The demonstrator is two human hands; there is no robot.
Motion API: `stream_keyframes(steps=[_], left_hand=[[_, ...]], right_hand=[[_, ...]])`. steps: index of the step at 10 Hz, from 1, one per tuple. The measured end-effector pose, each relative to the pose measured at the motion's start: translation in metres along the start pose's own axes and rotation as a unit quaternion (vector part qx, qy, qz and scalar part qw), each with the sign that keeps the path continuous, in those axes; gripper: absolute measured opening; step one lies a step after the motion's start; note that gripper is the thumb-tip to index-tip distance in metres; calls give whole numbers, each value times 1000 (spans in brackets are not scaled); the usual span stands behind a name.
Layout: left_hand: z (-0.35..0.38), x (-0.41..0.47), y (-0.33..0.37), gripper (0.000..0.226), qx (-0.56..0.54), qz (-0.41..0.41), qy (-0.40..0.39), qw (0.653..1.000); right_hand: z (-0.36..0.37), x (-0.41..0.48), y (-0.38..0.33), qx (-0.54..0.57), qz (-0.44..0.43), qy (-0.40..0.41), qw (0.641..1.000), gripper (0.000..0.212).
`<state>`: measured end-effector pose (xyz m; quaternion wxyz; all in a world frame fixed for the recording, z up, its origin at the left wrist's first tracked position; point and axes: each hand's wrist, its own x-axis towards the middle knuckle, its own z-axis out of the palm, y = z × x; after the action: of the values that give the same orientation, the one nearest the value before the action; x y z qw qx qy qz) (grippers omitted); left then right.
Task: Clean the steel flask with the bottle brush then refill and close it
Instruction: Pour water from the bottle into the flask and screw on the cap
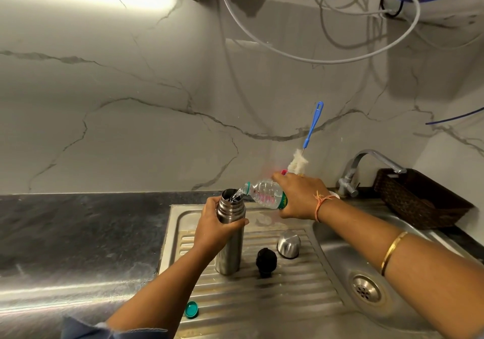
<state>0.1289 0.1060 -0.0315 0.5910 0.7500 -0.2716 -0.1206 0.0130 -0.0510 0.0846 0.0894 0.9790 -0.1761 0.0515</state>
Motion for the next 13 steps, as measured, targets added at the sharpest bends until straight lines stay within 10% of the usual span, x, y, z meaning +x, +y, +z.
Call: stream_keyframes(steps=[13], left_hand=[[1, -3, -2, 63, -16, 10, 3, 1000]], right_hand=[[-8, 5, 5, -57, -7, 25, 998, 65]])
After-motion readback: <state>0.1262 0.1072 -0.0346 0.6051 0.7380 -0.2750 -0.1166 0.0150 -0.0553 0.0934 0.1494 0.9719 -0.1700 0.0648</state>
